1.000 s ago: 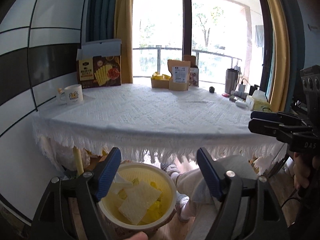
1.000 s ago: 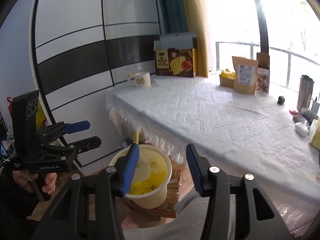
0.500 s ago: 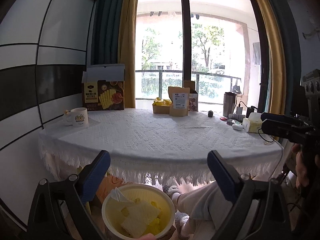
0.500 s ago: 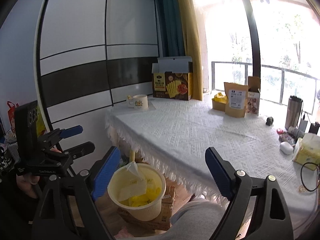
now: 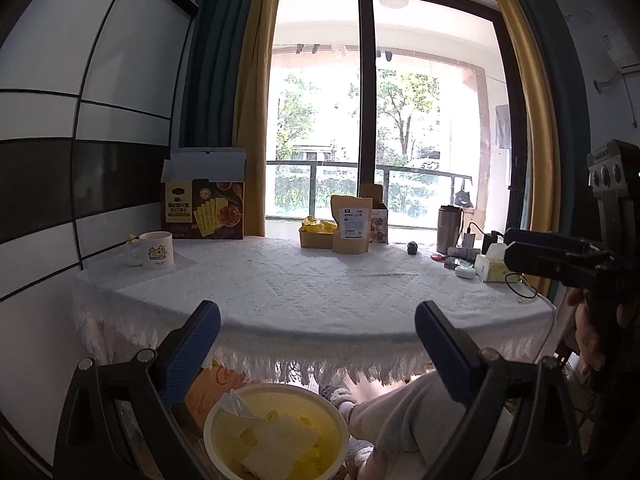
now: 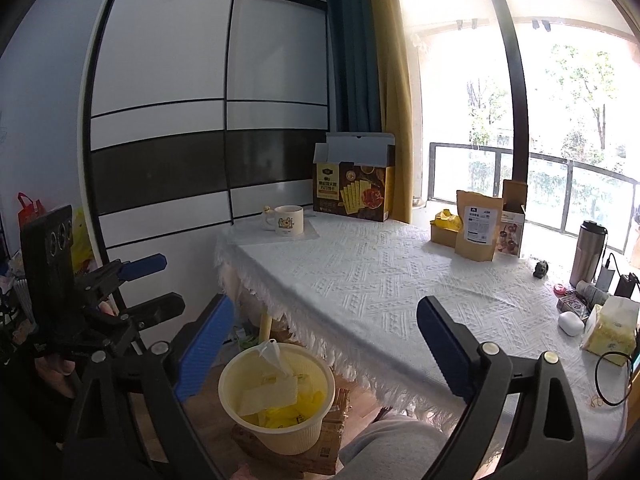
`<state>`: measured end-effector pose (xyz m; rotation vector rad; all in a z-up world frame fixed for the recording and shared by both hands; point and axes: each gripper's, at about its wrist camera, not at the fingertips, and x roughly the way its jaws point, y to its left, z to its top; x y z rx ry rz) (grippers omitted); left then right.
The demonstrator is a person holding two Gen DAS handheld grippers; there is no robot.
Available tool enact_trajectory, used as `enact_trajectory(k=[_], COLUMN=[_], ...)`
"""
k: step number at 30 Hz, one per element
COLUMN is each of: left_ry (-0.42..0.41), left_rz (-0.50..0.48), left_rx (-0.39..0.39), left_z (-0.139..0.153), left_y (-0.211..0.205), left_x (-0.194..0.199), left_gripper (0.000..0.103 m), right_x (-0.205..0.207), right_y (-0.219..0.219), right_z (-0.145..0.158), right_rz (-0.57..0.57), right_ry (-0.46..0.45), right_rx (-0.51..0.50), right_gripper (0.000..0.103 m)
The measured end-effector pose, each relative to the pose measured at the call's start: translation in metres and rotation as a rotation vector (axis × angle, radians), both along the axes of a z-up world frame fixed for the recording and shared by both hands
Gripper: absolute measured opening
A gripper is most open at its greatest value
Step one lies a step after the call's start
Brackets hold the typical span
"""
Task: Collect trash
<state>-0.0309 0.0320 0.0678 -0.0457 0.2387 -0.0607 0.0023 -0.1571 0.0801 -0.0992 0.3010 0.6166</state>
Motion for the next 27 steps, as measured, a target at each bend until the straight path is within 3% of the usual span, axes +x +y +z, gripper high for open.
enact_trajectory(k=[27], left_ry=[0.055], left_rz=[-0.017], left_rx=[-0.06], left_z=[-0.027], left_y=[0.031], left_x=[0.03], left_gripper=[0.098], right_x=[0.038], right_y=[0.037], right_z=[-0.029], right_rz=[-0.011], right_ry=[0.064], right_rx=[-0.035], right_gripper=[0.092])
